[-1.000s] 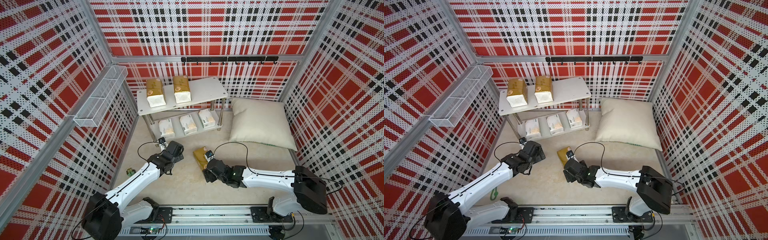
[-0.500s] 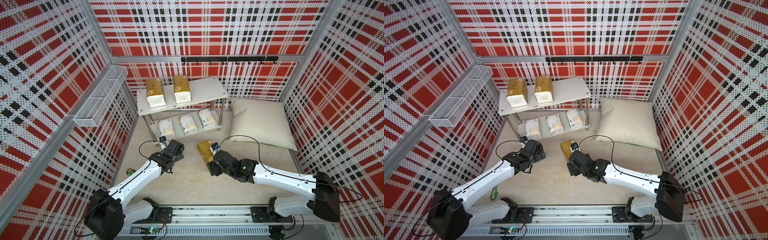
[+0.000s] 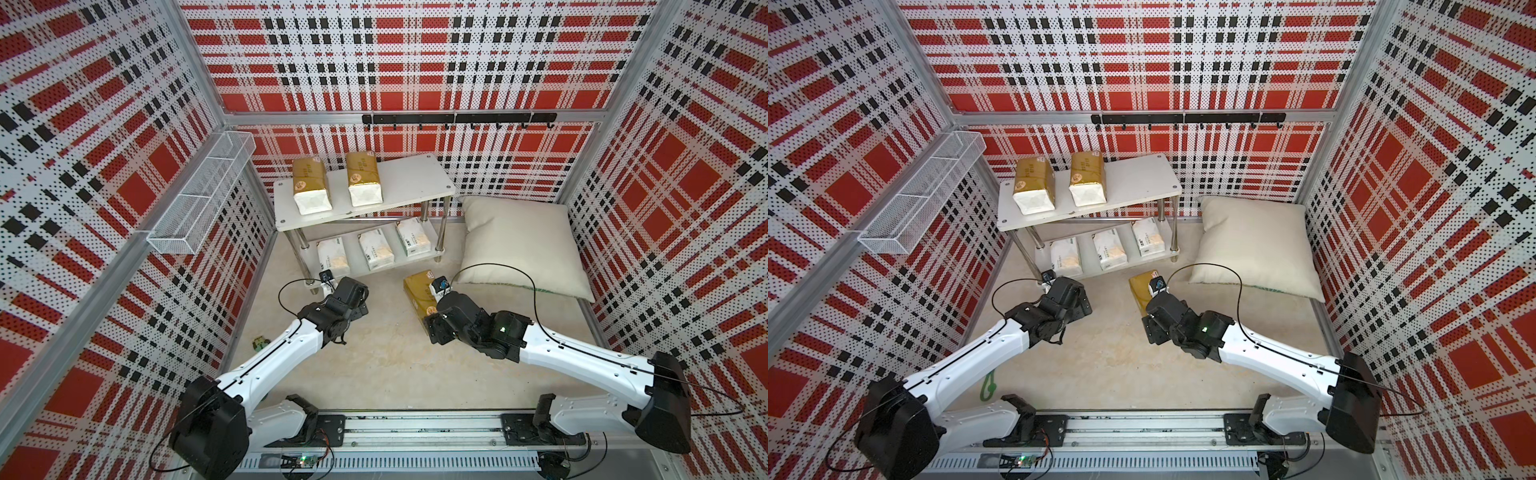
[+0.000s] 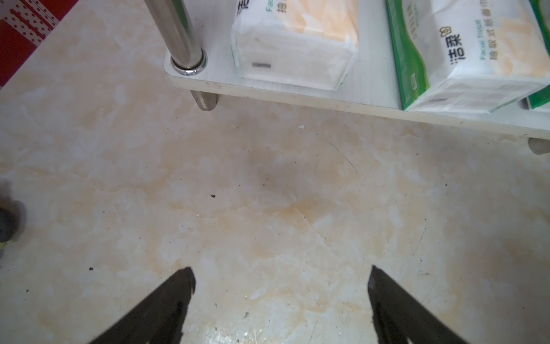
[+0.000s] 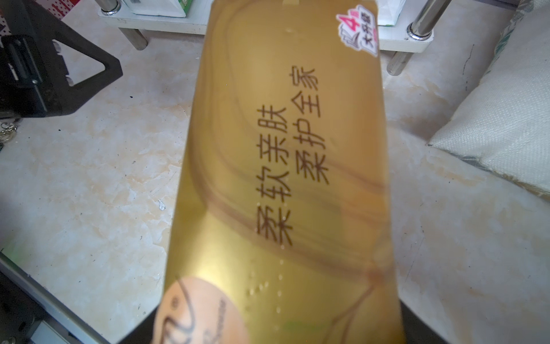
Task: Place the tissue boxes on the shelf by color
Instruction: Pick up the box of tissues from the center of the board.
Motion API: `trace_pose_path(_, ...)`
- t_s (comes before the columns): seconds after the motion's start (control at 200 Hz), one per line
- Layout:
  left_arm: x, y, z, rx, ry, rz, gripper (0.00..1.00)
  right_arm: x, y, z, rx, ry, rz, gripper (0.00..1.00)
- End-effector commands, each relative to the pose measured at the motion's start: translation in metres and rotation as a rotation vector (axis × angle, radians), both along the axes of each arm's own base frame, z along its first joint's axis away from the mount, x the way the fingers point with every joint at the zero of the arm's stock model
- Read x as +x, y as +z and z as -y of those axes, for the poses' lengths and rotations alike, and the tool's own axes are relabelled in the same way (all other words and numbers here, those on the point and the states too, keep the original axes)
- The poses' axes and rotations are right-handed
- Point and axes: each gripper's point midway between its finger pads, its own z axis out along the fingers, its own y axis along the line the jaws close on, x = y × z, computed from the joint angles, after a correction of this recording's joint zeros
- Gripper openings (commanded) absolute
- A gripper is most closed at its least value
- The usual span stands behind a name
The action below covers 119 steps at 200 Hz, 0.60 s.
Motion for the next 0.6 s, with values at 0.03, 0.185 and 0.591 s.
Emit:
trace_pose_path(0.03, 0.011, 0.015, -0.001, 0.002, 0.008, 0.044, 0.96, 0.006, 0.028, 0.005, 0.047, -0.022, 0.055, 0.77)
trace_pose_path(0.185, 0.012, 0.013, 0.0, 0.006, 0.006, 0.036, 0.96, 0.009, 0.042, 0.01, 0.039, -0.025, 0.072, 0.78)
trace_pose_path(0.591, 0.015, 0.015, 0.002, 0.004, 0.002, 0.036, 0.96, 0.028, 0.092, 0.024, 0.062, -0.025, 0.139, 0.78)
